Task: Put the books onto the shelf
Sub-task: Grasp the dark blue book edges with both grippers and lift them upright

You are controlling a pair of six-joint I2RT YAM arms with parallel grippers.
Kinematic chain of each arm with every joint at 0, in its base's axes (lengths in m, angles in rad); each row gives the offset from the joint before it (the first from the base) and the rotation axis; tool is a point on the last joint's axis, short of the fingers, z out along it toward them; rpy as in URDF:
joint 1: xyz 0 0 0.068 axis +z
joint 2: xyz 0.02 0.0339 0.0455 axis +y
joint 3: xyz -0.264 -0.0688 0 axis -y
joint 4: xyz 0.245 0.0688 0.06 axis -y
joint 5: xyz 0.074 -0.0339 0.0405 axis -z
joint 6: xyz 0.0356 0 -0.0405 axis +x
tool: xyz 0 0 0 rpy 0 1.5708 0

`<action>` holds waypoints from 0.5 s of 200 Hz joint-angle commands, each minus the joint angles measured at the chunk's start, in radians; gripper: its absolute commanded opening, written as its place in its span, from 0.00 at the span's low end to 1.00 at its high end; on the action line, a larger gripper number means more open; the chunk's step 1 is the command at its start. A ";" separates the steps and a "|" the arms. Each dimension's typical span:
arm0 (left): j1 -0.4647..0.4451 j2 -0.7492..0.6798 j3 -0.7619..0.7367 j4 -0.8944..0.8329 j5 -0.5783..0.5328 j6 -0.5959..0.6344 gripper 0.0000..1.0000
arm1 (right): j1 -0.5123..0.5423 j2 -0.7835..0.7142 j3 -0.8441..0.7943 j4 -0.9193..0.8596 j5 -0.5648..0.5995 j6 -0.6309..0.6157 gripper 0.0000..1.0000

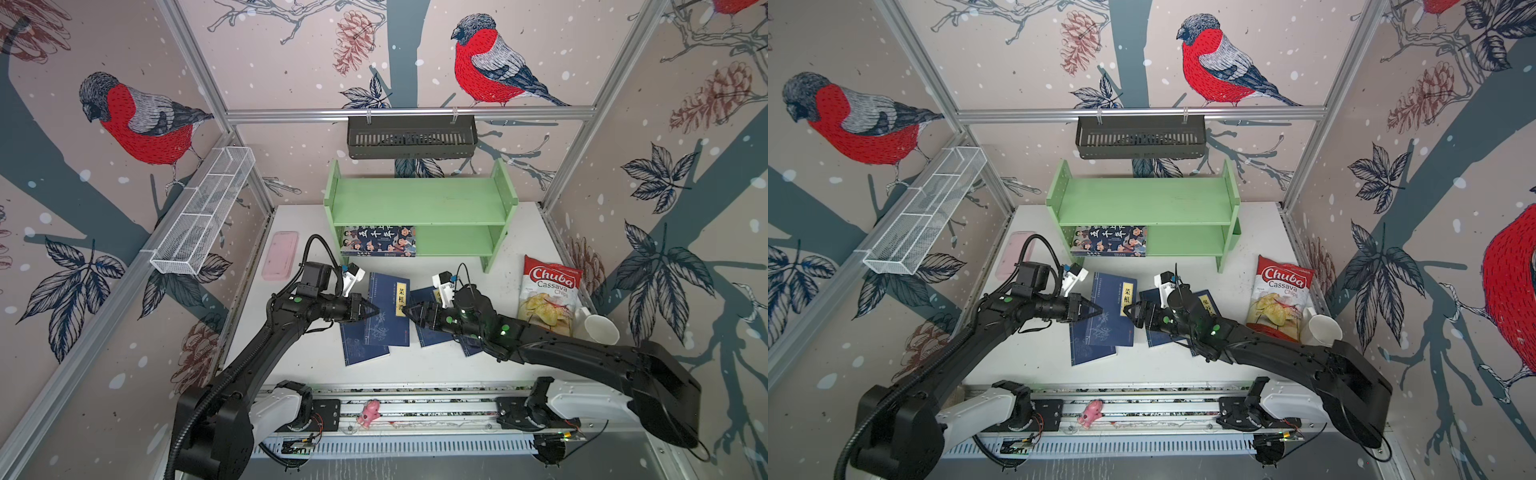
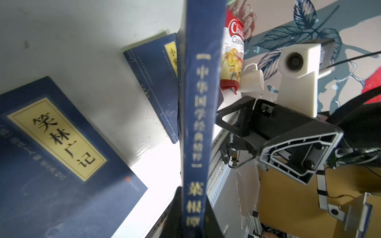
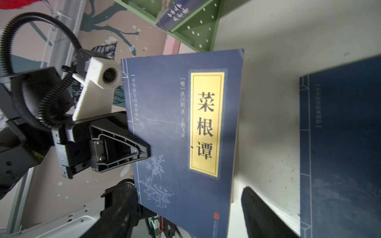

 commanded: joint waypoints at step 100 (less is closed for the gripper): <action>0.091 -0.101 0.389 0.453 -0.019 -0.355 0.00 | 0.137 -0.411 -0.119 0.246 0.379 -0.037 0.86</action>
